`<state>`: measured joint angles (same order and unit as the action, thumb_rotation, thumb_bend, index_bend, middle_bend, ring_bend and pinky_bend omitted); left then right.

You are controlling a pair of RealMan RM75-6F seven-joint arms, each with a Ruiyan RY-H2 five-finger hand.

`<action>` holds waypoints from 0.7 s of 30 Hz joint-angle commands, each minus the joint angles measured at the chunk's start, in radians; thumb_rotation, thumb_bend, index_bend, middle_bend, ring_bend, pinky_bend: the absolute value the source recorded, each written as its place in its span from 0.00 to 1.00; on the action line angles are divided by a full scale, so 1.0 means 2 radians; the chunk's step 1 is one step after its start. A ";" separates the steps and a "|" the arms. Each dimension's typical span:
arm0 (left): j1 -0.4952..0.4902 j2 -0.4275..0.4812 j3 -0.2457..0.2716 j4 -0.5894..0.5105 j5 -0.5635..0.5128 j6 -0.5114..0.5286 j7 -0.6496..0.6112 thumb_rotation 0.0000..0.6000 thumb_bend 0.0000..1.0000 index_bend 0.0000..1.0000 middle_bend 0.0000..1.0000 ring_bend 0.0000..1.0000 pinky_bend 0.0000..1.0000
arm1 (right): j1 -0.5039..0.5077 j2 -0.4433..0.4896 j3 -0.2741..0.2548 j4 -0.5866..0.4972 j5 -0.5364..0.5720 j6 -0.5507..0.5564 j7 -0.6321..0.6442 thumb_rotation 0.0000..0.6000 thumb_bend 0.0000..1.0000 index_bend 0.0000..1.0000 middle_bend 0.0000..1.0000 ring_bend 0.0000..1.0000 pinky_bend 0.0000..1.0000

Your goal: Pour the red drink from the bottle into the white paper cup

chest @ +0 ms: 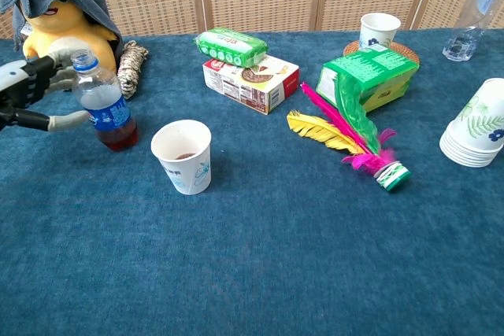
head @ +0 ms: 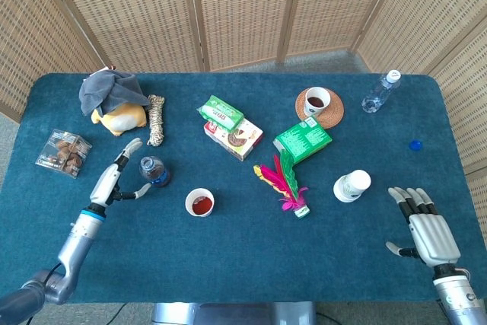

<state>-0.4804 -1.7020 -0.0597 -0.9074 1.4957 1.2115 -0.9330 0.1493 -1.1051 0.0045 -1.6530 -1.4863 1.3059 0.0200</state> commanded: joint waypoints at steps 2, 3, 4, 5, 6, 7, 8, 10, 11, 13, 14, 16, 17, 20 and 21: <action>0.011 0.010 0.001 -0.008 -0.001 0.012 0.001 1.00 0.34 0.00 0.00 0.00 0.02 | 0.000 0.000 0.000 -0.001 0.000 0.001 -0.001 1.00 0.00 0.00 0.00 0.00 0.00; 0.014 0.013 0.001 -0.009 -0.002 0.015 0.003 1.00 0.34 0.00 0.00 0.00 0.02 | 0.000 0.000 0.000 -0.001 -0.001 0.001 -0.001 1.00 0.00 0.00 0.00 0.00 0.00; 0.018 0.017 0.001 -0.012 -0.003 0.019 0.004 1.00 0.34 0.00 0.00 0.00 0.01 | 0.000 0.001 -0.001 -0.002 -0.001 0.001 -0.001 1.00 0.00 0.00 0.00 0.00 0.00; 0.021 0.021 0.001 -0.015 -0.003 0.022 0.005 1.00 0.34 0.00 0.00 0.00 0.01 | -0.001 0.001 -0.001 -0.002 -0.001 0.001 -0.001 1.00 0.00 0.00 0.00 0.00 0.00; 0.024 0.026 0.002 -0.017 -0.002 0.026 0.007 1.00 0.34 0.00 0.00 0.00 0.01 | -0.001 0.001 -0.001 -0.002 -0.001 0.002 -0.001 1.00 0.00 0.00 0.00 0.00 0.00; 0.027 0.031 0.003 -0.021 -0.001 0.030 0.011 1.00 0.34 0.00 0.00 0.00 0.00 | -0.001 0.002 -0.001 -0.003 -0.002 0.002 -0.001 1.00 0.00 0.00 0.00 0.00 0.00; 0.032 0.039 0.005 -0.028 0.001 0.038 0.017 1.00 0.34 0.00 0.00 0.00 0.00 | -0.001 0.002 -0.001 -0.004 -0.003 0.003 -0.001 1.00 0.00 0.00 0.00 0.00 0.00; 0.038 0.054 0.006 -0.041 0.006 0.052 0.031 1.00 0.34 0.00 0.00 0.00 0.00 | -0.001 0.003 -0.001 -0.005 -0.005 0.004 -0.001 1.00 0.00 0.00 0.00 0.00 0.00; 0.042 0.065 0.006 -0.052 0.008 0.061 0.045 1.00 0.34 0.00 0.00 0.00 0.00 | -0.001 0.003 -0.002 -0.006 -0.006 0.004 -0.002 1.00 0.00 0.00 0.00 0.00 0.00; 0.050 0.086 0.007 -0.072 0.010 0.074 0.073 1.00 0.34 0.00 0.00 0.00 0.00 | -0.001 0.003 -0.003 -0.007 -0.007 0.004 -0.003 1.00 0.00 0.00 0.00 0.00 0.00; 0.055 0.100 0.008 -0.085 0.011 0.082 0.098 1.00 0.34 0.00 0.00 0.00 0.00 | -0.001 0.003 -0.003 -0.007 -0.007 0.005 -0.003 1.00 0.00 0.00 0.00 0.00 0.00; 0.065 0.120 0.007 -0.101 0.007 0.094 0.158 1.00 0.35 0.00 0.00 0.00 0.00 | -0.002 0.004 -0.003 -0.008 -0.008 0.005 -0.004 1.00 0.00 0.00 0.00 0.00 0.00; 0.073 0.130 0.005 -0.110 0.001 0.104 0.206 1.00 0.35 0.00 0.00 0.00 0.00 | -0.002 0.004 -0.004 -0.009 -0.009 0.006 -0.004 1.00 0.00 0.00 0.00 0.00 0.00; 0.093 0.162 0.007 -0.150 -0.016 0.110 0.278 1.00 0.35 0.00 0.00 0.00 0.00 | -0.002 0.005 -0.005 -0.009 -0.011 0.007 -0.006 1.00 0.00 0.00 0.00 0.00 0.00; 0.098 0.173 0.008 -0.161 -0.021 0.110 0.292 1.00 0.35 0.00 0.00 0.00 0.00 | -0.002 0.005 -0.005 -0.010 -0.011 0.006 -0.007 1.00 0.00 0.00 0.00 0.00 0.00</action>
<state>-0.3414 -1.4535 -0.0477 -1.1262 1.4901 1.3940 -0.5173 0.1449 -1.0959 -0.0050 -1.6722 -1.5080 1.3187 0.0071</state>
